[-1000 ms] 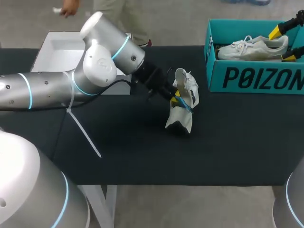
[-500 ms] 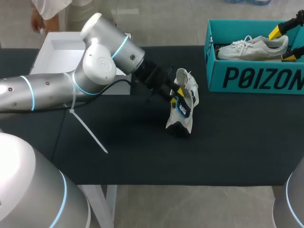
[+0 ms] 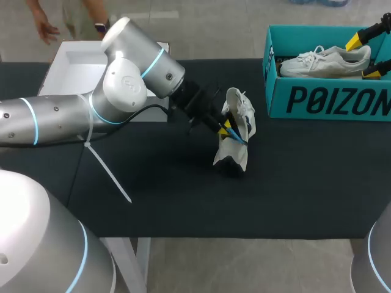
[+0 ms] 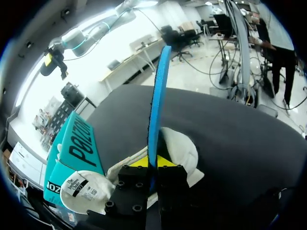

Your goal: Take the shoe out of the shoebox, open the shoe tongue, remove and reinsert the insole, then place the shoe into the shoebox

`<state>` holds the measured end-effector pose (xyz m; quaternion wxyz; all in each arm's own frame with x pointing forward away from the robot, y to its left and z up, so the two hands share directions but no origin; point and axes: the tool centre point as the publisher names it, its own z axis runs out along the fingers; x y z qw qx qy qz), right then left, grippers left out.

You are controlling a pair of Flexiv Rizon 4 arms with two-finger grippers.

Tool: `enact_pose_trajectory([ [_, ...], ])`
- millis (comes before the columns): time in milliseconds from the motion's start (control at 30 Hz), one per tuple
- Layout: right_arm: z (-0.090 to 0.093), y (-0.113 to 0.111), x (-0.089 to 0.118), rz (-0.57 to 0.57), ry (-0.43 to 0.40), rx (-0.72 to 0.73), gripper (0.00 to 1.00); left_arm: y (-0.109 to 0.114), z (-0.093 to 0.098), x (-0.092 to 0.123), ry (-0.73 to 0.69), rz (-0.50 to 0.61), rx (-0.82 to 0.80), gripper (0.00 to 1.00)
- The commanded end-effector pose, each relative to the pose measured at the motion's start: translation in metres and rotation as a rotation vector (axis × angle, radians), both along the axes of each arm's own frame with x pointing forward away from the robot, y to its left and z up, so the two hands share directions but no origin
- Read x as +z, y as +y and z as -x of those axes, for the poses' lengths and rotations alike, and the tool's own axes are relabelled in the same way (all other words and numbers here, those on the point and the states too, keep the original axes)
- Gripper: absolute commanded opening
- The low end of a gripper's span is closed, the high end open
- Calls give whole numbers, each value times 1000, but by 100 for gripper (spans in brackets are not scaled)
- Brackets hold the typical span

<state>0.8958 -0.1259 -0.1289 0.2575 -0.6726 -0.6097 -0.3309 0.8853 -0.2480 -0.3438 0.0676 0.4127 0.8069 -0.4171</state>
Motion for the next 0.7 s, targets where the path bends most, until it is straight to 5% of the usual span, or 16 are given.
enact_pose_trajectory([
  [33, 1, 0, 0, 4, 1, -1, 100, -6, -17, -11, -5, -17, 23, 0],
  [233, 1, 0, 0, 4, 1, -1, 100, -13, -35, -19, -16, -31, 70, 0],
  [500, 1, 0, 0, 4, 1, -1, 100, -11, -34, -20, -5, -36, 84, 2],
  [533, 1, 0, 0, 4, 1, -1, 100, -10, -30, -16, -7, -29, 81, 32],
  [567, 1, 0, 0, 4, 1, -1, 100, -9, -28, -13, -8, -25, 79, 42],
  [700, 1, 0, 0, 4, 1, -1, 100, -4, -16, -1, -20, 1, 60, 51],
])
